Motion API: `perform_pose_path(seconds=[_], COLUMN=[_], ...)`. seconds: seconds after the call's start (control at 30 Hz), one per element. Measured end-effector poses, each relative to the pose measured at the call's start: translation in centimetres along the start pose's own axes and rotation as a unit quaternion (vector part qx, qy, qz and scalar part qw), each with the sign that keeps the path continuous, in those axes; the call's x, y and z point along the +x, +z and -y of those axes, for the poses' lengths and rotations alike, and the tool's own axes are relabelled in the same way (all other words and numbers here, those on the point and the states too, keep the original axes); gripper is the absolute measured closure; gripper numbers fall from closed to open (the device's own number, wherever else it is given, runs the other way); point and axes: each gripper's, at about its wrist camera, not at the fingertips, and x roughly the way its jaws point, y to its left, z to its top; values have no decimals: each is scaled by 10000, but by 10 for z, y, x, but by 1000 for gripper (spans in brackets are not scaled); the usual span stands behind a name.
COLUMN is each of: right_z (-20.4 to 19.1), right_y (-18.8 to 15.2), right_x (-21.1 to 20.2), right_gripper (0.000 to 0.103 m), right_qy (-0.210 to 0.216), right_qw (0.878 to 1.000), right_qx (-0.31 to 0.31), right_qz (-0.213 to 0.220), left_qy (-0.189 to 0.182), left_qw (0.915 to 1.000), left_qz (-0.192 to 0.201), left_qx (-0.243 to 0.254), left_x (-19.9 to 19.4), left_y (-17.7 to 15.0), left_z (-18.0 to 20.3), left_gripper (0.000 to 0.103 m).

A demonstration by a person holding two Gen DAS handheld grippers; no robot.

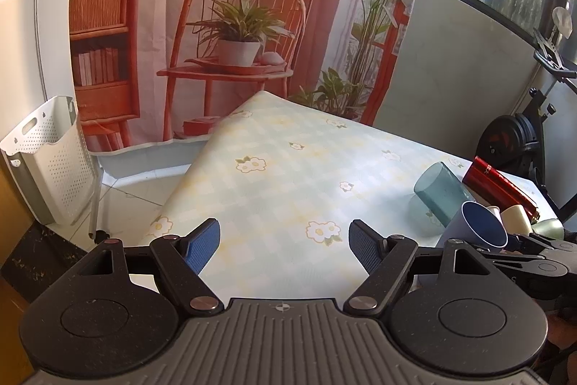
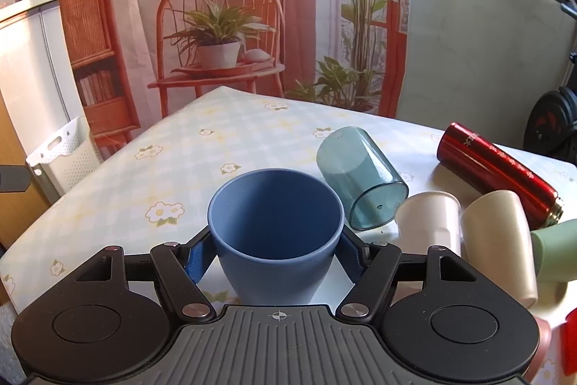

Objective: Flip cup upright
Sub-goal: 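Rotate the blue cup with the right gripper until its opening faces up, then set the blue cup upright on the table and open the right gripper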

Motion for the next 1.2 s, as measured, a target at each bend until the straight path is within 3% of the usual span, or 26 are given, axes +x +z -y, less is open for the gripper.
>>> perform_pose_path(seconds=[0.47,0.7,1.2], right_z=[1,6,7], right_y=[-16,-14,-12], right_x=[2,3,7], right_gripper=[38,38,37], right_qy=[36,-187,-135], right_qw=[9994,9993,9995], right_qx=[-22,14,52], right_qz=[343,335,295], left_qy=[-14,-30,-35], left_qw=[9999,9998,9998], left_qz=[14,20,30], left_qx=[145,177,200], left_x=[-2,-1,-3], left_y=[0,2,2], left_z=[5,6,8], left_gripper=[23,23,23])
